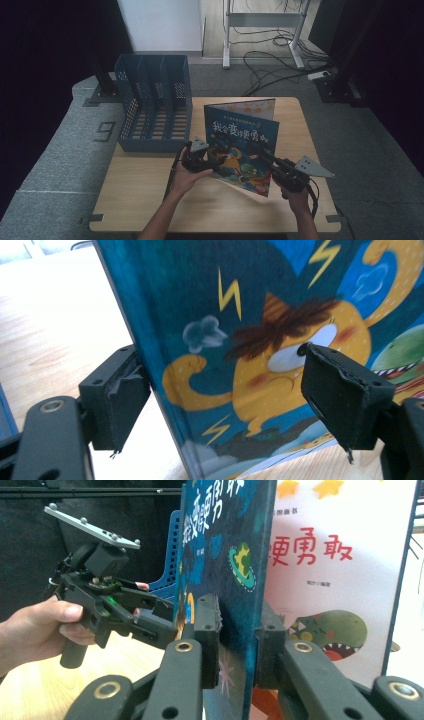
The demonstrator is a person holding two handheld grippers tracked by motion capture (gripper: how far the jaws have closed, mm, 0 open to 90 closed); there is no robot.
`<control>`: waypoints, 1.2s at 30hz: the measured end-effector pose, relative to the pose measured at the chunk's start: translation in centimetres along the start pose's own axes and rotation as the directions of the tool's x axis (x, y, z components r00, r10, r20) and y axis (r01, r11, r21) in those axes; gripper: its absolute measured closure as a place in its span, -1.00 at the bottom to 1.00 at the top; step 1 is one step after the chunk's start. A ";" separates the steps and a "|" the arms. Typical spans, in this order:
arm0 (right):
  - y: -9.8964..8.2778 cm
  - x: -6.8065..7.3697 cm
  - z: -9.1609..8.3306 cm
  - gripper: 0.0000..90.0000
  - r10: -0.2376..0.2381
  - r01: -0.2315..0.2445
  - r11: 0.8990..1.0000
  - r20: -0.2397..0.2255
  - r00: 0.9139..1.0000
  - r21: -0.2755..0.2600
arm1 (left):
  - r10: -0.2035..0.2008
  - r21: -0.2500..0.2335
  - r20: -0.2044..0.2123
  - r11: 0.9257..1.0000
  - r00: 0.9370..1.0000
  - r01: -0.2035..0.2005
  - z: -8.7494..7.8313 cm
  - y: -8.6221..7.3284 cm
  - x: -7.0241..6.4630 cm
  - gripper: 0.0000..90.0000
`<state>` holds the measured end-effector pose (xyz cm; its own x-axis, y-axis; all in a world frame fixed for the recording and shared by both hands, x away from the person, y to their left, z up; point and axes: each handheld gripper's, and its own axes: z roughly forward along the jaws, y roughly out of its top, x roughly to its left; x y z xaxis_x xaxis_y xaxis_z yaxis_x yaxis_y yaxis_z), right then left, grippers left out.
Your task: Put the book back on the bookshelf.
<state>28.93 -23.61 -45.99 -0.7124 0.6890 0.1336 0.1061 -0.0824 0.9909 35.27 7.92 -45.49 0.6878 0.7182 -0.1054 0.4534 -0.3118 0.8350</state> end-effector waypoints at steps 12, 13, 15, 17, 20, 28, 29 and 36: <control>-0.6 -0.9 -0.2 0.58 0.026 -0.026 1.000 0.027 0.999 0.009 | 0.034 -0.014 0.006 0.999 0.999 -0.034 -0.3 -0.1 -0.5 -0.55; -0.6 -1.0 -0.3 0.57 0.028 -0.028 1.000 0.030 0.999 0.010 | 0.035 -0.015 0.007 0.999 0.999 -0.035 -0.4 -0.1 -0.5 -0.53; -0.7 -1.2 -0.3 0.55 0.033 -0.034 0.999 0.035 0.999 0.011 | 0.038 -0.017 0.012 0.999 0.999 -0.038 -0.4 -0.1 -0.6 -0.53; -0.8 -1.3 -0.3 0.53 0.040 -0.040 0.999 0.044 0.998 0.008 | 0.044 -0.019 0.010 0.999 0.999 -0.044 -0.5 -0.1 -0.7 -0.52; -0.9 -1.6 -0.4 0.51 0.051 -0.051 0.999 0.047 0.998 0.009 | 0.053 -0.023 0.006 0.998 0.999 -0.053 -0.7 0.0 -0.9 -0.50; -1.1 -2.0 -0.6 0.47 0.055 -0.056 0.998 0.053 0.997 0.008 | 0.059 -0.027 0.022 0.998 0.998 -0.058 -0.7 0.2 -1.0 -0.50; -1.1 -2.1 -0.6 0.46 0.055 -0.056 0.998 0.059 0.997 0.009 | 0.060 -0.029 0.025 0.998 0.998 -0.059 -0.7 0.2 -1.0 -0.50; -1.4 -2.4 -0.7 0.40 0.071 -0.072 0.997 0.070 0.995 0.006 | 0.068 -0.051 0.039 0.997 0.997 -0.066 -1.0 0.7 -1.1 -0.49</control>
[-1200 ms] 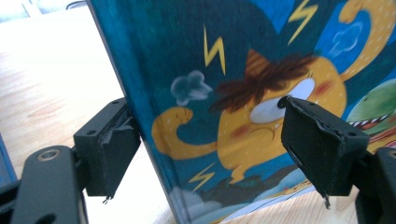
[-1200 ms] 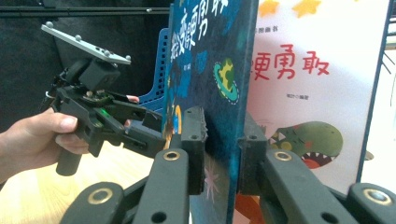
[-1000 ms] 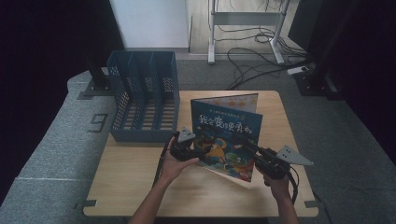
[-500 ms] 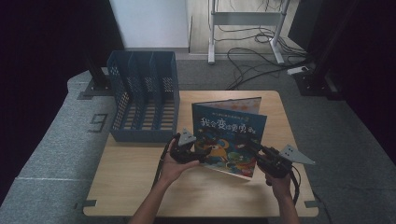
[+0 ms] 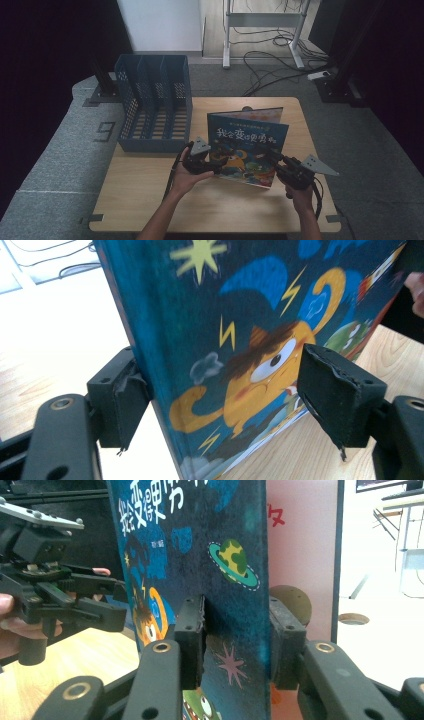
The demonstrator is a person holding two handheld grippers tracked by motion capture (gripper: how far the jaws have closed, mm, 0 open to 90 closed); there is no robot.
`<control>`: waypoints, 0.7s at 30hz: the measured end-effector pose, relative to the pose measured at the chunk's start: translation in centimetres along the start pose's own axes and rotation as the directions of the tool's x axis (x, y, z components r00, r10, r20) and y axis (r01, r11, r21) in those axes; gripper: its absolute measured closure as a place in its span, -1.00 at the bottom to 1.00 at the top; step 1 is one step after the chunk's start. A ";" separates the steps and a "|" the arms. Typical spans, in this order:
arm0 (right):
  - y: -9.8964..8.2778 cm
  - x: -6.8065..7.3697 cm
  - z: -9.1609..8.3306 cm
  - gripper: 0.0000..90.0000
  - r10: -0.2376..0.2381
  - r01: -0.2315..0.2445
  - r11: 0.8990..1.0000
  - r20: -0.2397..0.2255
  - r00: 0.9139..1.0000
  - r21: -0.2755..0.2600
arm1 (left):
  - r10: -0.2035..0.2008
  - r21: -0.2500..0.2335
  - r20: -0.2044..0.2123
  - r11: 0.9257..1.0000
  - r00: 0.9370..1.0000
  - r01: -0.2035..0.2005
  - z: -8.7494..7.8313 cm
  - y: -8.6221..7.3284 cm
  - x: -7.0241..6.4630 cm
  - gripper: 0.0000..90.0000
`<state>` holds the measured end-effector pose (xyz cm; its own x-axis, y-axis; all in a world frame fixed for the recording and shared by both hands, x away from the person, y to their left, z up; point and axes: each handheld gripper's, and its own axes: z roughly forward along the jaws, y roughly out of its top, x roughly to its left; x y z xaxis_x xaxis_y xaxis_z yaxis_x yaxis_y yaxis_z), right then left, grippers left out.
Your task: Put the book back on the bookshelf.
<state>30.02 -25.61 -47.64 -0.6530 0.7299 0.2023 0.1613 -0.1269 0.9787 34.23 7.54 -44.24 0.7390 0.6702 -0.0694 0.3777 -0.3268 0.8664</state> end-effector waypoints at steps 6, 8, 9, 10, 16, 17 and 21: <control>-0.2 -0.2 0.1 0.33 0.009 -0.009 1.000 0.015 1.000 0.002 | 0.010 -0.011 -0.001 1.000 1.000 -0.010 -0.2 0.1 -0.3 -0.48; -0.2 -0.2 0.2 0.31 0.012 -0.012 1.000 0.016 1.000 0.000 | 0.012 -0.014 -0.002 1.000 1.000 -0.012 -0.3 0.1 -0.4 -0.44; -0.3 -0.2 0.2 0.30 0.012 -0.012 1.000 0.019 1.000 0.001 | 0.012 -0.016 -0.002 1.000 1.000 -0.012 -0.4 0.1 -0.4 -0.43; -0.3 -0.2 0.2 0.28 0.012 -0.012 1.000 0.021 1.000 0.002 | 0.011 -0.020 -0.001 1.000 1.000 -0.011 -0.4 0.0 -0.5 -0.40; -0.4 -0.3 0.4 0.18 0.016 -0.016 1.000 0.034 0.999 -0.001 | 0.024 -0.039 0.001 0.999 1.000 -0.024 -0.9 -0.4 -0.7 -0.29; -0.5 -0.3 0.4 0.17 0.019 -0.019 1.000 0.035 0.999 -0.002 | 0.022 -0.041 0.005 0.999 1.000 -0.022 -0.9 -0.4 -0.7 -0.28; -0.5 -0.4 0.4 0.12 0.017 -0.017 1.000 0.043 0.999 0.000 | 0.029 -0.046 0.010 0.999 1.000 -0.028 -1.1 -0.4 -0.8 -0.23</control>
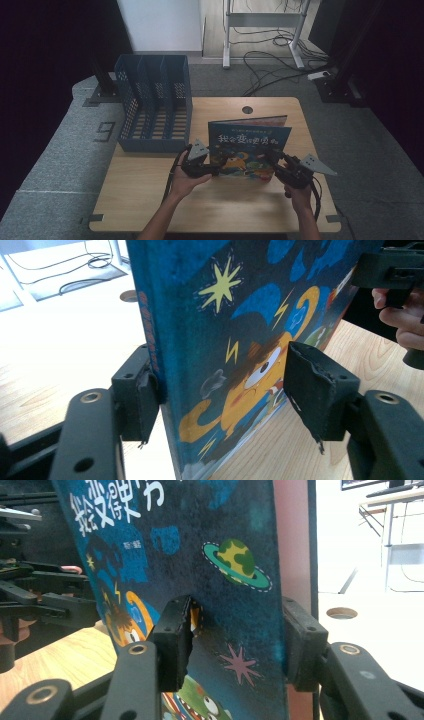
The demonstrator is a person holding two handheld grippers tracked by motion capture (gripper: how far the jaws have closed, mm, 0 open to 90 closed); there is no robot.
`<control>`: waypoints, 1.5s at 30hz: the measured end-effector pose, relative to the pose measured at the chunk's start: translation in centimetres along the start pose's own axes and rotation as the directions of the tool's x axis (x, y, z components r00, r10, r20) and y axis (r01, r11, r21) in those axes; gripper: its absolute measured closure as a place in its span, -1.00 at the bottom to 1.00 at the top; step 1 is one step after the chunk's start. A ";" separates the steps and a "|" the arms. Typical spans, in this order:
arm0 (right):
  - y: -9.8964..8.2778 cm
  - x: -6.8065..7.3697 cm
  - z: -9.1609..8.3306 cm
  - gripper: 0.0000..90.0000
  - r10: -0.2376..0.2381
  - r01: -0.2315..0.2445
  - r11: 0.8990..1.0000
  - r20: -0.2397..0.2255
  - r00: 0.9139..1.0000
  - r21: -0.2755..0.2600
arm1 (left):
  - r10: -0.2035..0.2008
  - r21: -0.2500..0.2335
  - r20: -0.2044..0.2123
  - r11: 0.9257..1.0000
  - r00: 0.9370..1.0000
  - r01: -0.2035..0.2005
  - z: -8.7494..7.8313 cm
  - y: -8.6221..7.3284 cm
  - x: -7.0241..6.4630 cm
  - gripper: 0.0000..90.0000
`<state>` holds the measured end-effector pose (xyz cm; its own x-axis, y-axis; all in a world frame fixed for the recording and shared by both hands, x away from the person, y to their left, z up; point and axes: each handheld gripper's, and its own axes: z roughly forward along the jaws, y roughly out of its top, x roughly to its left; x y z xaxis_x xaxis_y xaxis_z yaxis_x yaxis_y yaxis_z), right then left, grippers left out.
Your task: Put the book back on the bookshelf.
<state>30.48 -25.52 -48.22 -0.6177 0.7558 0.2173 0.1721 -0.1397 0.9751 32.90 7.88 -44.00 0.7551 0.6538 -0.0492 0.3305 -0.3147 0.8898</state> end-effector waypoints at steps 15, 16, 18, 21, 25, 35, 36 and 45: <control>-0.1 -0.4 -0.1 0.07 0.019 -0.018 1.000 0.033 0.999 -0.005 | 0.027 -0.053 -0.007 0.998 1.000 -0.027 0.1 0.6 -0.7 -0.13; -0.1 -0.4 -0.1 0.06 0.020 -0.020 1.000 0.035 0.999 -0.005 | 0.030 -0.056 -0.011 0.998 0.999 -0.030 0.1 0.6 -0.8 -0.12; -0.1 -0.4 -0.1 0.05 0.023 -0.023 1.000 0.046 0.999 -0.003 | 0.036 -0.058 -0.014 0.998 0.999 -0.036 0.1 0.6 -0.9 -0.09; -0.1 -0.6 0.0 0.05 0.029 -0.029 1.000 0.074 0.997 0.001 | 0.044 -0.066 -0.013 0.997 0.999 -0.045 -0.1 0.7 -1.2 0.01; -0.3 -0.8 0.0 0.04 0.042 -0.042 0.999 0.077 0.996 -0.002 | 0.052 -0.074 -0.007 0.996 0.999 -0.053 -0.2 0.7 -1.5 0.07; -0.4 -0.9 0.1 0.03 0.050 -0.050 0.999 0.083 0.995 -0.001 | 0.068 -0.075 -0.037 0.995 0.997 -0.071 0.3 0.9 -2.0 0.01; -0.4 -0.9 0.1 0.03 0.050 -0.051 0.999 0.081 0.995 -0.001 | 0.071 -0.073 -0.039 0.995 0.997 -0.074 0.4 1.0 -2.1 0.01; -0.4 -1.0 0.1 0.02 0.051 -0.052 0.999 0.078 0.996 0.001 | 0.029 -0.111 0.011 0.993 1.000 -0.028 0.2 1.3 -2.1 0.11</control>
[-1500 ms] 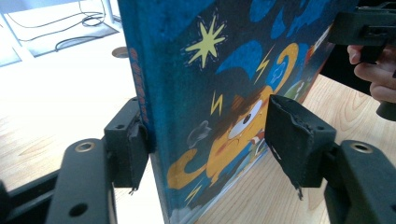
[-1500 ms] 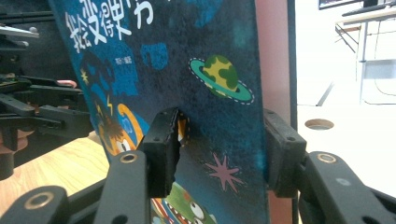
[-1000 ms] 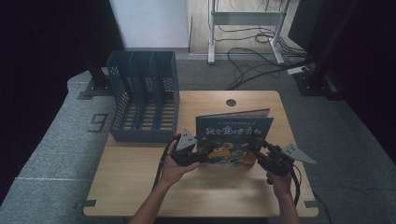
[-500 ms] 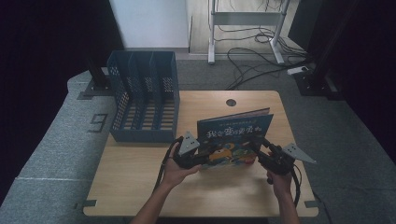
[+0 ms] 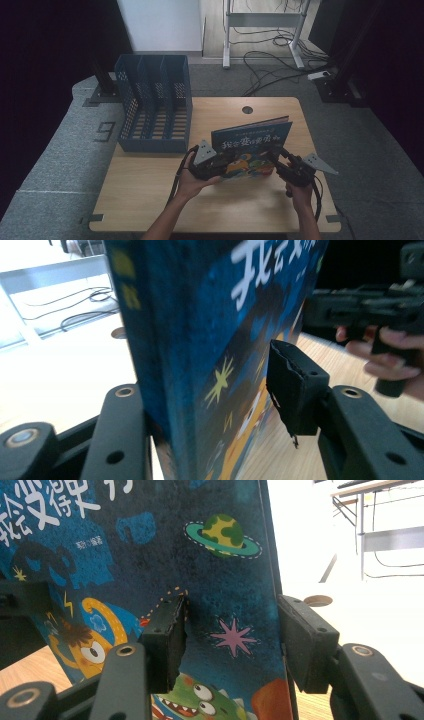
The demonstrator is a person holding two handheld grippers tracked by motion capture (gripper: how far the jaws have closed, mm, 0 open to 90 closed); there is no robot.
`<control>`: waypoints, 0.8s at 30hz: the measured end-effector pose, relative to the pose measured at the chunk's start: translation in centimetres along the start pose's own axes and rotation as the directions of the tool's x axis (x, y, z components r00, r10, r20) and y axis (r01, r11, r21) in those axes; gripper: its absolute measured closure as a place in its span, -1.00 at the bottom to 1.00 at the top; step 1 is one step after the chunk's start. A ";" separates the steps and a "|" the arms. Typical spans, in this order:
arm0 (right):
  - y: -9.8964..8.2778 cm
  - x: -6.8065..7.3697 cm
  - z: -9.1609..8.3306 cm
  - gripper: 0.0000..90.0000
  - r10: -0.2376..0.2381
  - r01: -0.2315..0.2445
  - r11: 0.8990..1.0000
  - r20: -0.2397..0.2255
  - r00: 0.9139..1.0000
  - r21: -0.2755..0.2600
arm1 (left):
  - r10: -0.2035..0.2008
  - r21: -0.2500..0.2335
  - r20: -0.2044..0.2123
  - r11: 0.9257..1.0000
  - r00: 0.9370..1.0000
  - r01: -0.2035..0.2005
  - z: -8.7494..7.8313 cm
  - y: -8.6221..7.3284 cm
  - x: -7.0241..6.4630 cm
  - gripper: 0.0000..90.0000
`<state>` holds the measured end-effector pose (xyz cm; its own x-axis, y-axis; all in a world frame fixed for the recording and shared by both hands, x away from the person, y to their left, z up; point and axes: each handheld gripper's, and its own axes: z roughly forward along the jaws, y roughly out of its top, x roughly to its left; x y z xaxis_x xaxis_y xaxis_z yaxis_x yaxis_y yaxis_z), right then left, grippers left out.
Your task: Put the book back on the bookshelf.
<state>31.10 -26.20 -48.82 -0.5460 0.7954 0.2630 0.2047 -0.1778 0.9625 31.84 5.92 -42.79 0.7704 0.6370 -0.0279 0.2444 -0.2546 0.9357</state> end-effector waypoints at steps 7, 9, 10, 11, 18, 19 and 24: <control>0.0 0.0 0.1 -0.01 0.003 -0.003 1.000 0.004 1.000 -0.003 | 0.005 -0.018 0.038 1.000 0.999 -0.004 -0.3 -0.1 0.0 0.26; 0.0 0.0 0.1 -0.01 0.004 -0.004 1.000 0.005 1.000 -0.001 | -0.001 -0.038 0.058 0.999 0.998 0.004 -0.4 -0.1 -0.1 0.23; 0.0 0.0 0.1 -0.01 0.004 -0.004 1.000 0.006 1.000 -0.001 | -0.009 -0.047 0.066 0.999 0.998 0.012 -0.5 0.1 0.0 0.21; 0.0 0.0 0.1 -0.02 0.004 -0.004 1.000 0.008 1.000 -0.003 | -0.014 -0.052 0.072 0.998 0.997 0.018 -0.5 0.2 0.0 0.20; 0.0 0.0 0.1 -0.01 0.001 -0.001 1.000 0.010 1.000 -0.002 | -0.016 -0.068 0.050 0.997 0.999 0.020 -0.6 0.7 -0.1 0.23; 0.0 0.0 0.1 -0.01 0.001 -0.001 1.000 0.010 1.000 -0.002 | -0.013 -0.070 0.044 0.997 0.999 0.016 -0.6 0.7 -0.1 0.23; 0.1 0.0 0.1 -0.01 -0.001 0.001 1.000 0.009 1.000 0.001 | 0.016 -0.067 0.023 0.998 1.000 -0.015 -0.6 0.9 -0.2 0.25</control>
<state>31.19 -26.13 -48.76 -0.5386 0.8009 0.2618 0.2053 -0.1766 0.9626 31.55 5.94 -41.72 0.7877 0.6158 -0.0205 0.1926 -0.2145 0.9575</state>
